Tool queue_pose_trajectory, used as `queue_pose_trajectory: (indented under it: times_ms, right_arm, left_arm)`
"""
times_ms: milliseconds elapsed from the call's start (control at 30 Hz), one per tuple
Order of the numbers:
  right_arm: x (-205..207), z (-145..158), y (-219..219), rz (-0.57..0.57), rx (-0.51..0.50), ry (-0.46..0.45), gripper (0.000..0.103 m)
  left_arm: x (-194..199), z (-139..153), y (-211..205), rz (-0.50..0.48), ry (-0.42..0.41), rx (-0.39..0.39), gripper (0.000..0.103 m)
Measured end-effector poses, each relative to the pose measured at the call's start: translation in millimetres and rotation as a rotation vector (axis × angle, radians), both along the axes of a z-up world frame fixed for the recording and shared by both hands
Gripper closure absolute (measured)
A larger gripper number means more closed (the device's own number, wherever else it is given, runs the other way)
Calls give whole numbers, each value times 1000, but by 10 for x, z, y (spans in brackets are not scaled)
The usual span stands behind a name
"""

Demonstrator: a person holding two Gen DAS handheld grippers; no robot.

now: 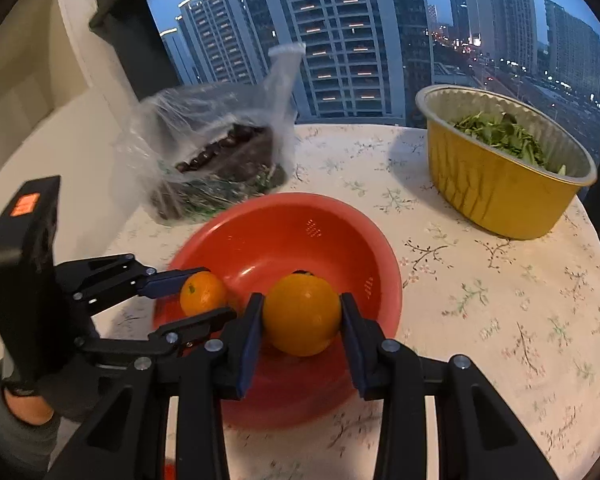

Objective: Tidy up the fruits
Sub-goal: 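Carry both held oranges up and over the red bowl, then lower both oranges into the red bowl and open both tools, then move both open tools back to the fruit pile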

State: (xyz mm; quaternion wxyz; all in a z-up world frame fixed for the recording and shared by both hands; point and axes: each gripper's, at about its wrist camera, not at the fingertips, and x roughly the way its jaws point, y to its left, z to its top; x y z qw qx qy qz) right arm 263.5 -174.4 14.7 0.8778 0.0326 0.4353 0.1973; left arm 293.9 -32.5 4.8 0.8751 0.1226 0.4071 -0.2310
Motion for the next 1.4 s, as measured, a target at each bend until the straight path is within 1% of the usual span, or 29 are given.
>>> queue_pose_trajectory:
  times_ms: [200,433,733,767,833,900,1167,1233,1267,1333,1367,1400]
  right_arm:
    - [200,-146,167,15,-52,20,63]
    - [257,-260,227,2,-115,20,63]
    - [281,-309,287,-2,-165,10,63]
    - [282,-311,289,-1,-166,10,63]
    - [282,-317,296,0,-171,12,62]
    - [268,-314,309,6,-175,5,57]
    - [245,-302,298,3,-178,-1,55]
    - [227,-281,288,0,-176,-8,52]
    - [212,-265,280,-2,-175,-12,52]
    - [164,-214,261,-8,-172,-26,45]
    - [133,-181,252,-10,-168,-35,43]
    - [96,-139,239,-12,-160,-46,38]
  left_arm:
    - [44,-114,-87,-8,0,26,68]
    - [79,-220,-111,-1,15,35,67]
    - [23,-246,-190,-3,-5,60,67]
    - [21,-243,-191,-1,-6,58,65]
    - [15,-221,-170,10,-12,44,48]
    - [16,-201,-146,21,-17,41,40]
    - [-39,-154,-133,19,-23,39,38]
    - [-76,-125,-132,18,-33,38,31]
    - [-87,-108,-127,18,-37,36,29]
    - [-127,-61,-109,19,-48,26,23]
    - [-159,-28,-97,22,-58,21,22]
    - [-186,-1,-85,24,-65,19,19]
